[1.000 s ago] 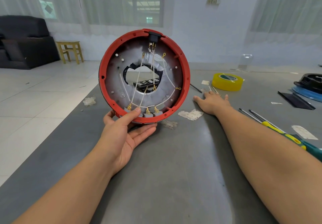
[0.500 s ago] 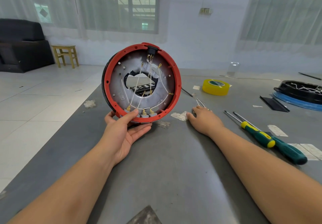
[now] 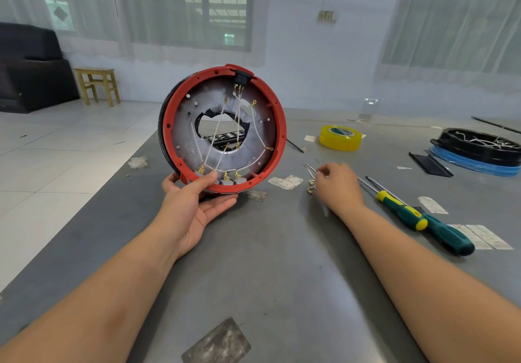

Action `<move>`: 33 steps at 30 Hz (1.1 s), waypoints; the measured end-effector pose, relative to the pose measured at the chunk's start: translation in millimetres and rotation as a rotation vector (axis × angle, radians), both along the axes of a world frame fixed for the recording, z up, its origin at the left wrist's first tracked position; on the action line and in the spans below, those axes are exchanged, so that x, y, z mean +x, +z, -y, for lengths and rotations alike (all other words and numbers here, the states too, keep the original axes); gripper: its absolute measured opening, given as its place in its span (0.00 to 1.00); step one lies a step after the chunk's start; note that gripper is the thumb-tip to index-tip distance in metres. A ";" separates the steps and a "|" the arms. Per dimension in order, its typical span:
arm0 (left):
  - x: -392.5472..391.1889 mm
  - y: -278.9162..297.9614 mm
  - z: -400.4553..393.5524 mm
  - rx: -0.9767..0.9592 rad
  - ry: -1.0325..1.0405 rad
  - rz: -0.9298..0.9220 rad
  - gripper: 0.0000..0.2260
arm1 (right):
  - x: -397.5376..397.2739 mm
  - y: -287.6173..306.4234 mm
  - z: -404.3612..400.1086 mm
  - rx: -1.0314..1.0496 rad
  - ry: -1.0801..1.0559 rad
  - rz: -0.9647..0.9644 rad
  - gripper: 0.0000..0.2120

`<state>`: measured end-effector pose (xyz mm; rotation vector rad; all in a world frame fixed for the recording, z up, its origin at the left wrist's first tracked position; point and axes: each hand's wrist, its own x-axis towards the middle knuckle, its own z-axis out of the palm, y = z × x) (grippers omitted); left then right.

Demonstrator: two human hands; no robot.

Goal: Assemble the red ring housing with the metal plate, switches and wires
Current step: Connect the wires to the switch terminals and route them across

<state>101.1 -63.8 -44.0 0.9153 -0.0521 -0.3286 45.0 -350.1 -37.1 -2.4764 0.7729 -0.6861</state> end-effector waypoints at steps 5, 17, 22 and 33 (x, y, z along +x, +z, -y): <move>4.0 -1.5 0.4 0.003 -0.009 0.002 0.31 | 19.7 8.8 13.7 0.278 -0.154 -0.098 0.13; 7.1 -5.4 0.0 -0.029 -0.019 0.017 0.30 | 34.2 -3.7 2.4 0.042 -0.224 -0.282 0.24; 7.0 -5.7 0.4 -0.015 -0.013 0.019 0.31 | 35.8 -5.0 -4.1 -0.011 -0.152 -0.139 0.09; 5.7 -2.7 -0.7 -0.039 -0.009 0.002 0.31 | 25.9 -0.3 -23.8 0.058 0.025 0.112 0.05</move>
